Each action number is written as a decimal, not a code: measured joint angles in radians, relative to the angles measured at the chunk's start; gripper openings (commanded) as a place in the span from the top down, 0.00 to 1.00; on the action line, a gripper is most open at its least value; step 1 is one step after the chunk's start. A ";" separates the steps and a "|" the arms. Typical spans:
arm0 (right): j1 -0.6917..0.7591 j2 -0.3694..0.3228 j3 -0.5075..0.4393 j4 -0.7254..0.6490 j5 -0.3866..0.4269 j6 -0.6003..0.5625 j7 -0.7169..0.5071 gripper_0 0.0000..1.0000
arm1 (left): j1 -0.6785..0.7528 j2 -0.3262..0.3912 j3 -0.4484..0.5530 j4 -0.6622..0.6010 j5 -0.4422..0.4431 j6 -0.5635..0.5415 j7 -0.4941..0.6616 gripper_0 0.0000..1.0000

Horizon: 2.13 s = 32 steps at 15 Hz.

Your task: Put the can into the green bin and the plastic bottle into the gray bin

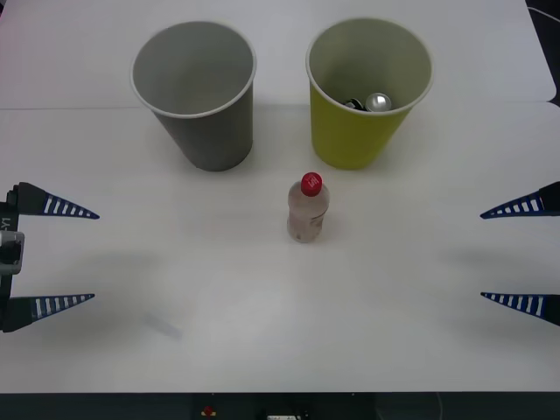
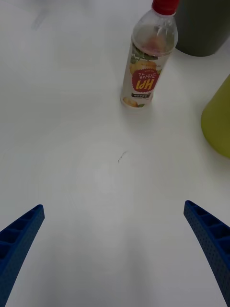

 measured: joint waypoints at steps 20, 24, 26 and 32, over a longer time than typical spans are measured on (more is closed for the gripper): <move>-0.006 0.258 0.046 0.093 -0.017 -0.004 0.066 0.00 | 0.000 0.000 0.000 0.000 0.000 0.000 0.000 0.00; -0.049 0.314 0.101 0.180 -0.049 -0.005 0.102 0.00 | 0.000 0.000 0.000 0.000 0.000 0.000 0.000 0.00; -0.069 0.333 0.128 0.233 -0.074 -0.005 0.131 0.00 | 0.000 0.000 0.000 0.000 0.000 0.000 0.000 0.00; -0.147 0.423 0.143 0.378 -0.077 -0.061 0.219 0.00 | 0.000 0.000 0.000 0.000 0.000 0.000 0.000 0.00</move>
